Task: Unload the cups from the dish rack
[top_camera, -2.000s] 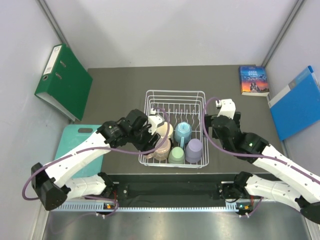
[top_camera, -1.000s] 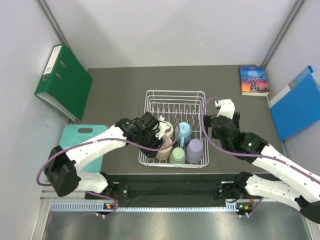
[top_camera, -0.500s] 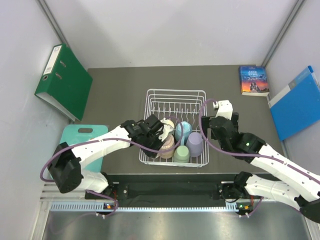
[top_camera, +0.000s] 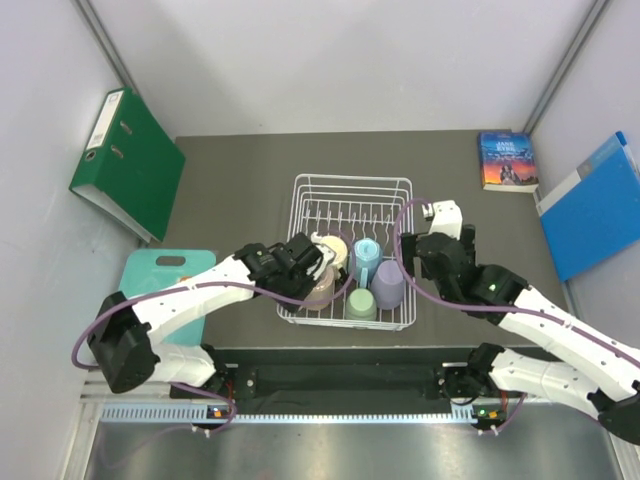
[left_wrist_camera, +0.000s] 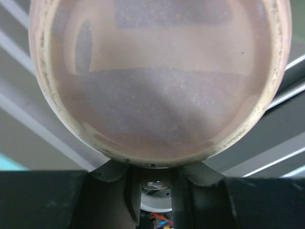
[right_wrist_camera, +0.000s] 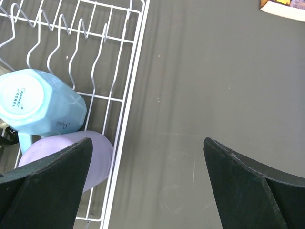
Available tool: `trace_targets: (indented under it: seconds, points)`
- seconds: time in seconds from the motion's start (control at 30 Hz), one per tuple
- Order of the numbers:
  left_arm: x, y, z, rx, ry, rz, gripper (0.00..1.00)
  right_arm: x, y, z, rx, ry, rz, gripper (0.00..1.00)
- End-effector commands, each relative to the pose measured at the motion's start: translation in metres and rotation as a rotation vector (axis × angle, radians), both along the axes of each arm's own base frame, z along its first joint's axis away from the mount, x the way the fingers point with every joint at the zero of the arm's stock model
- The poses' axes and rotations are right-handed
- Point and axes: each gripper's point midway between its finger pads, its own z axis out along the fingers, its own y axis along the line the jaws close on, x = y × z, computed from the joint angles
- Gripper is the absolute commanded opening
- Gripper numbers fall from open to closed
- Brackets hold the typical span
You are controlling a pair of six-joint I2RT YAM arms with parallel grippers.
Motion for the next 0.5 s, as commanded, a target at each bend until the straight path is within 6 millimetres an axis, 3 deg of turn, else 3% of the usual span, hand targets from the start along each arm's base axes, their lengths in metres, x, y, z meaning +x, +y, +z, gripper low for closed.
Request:
trace_targets:
  seconds: [0.0,0.2,0.47]
  points:
    - [0.041,0.005,0.059,-0.05,-0.247,0.155,0.0,0.006,0.008,0.021,0.028,-0.051,0.01,1.0]
    - [0.058,0.0,0.132,-0.202,-0.416,0.223,0.0,0.009,0.012,0.028,0.039,-0.059,0.016,1.0]
    - [0.063,-0.015,0.193,-0.39,-0.494,0.237,0.0,0.01,0.015,0.043,0.077,-0.082,0.021,1.0]
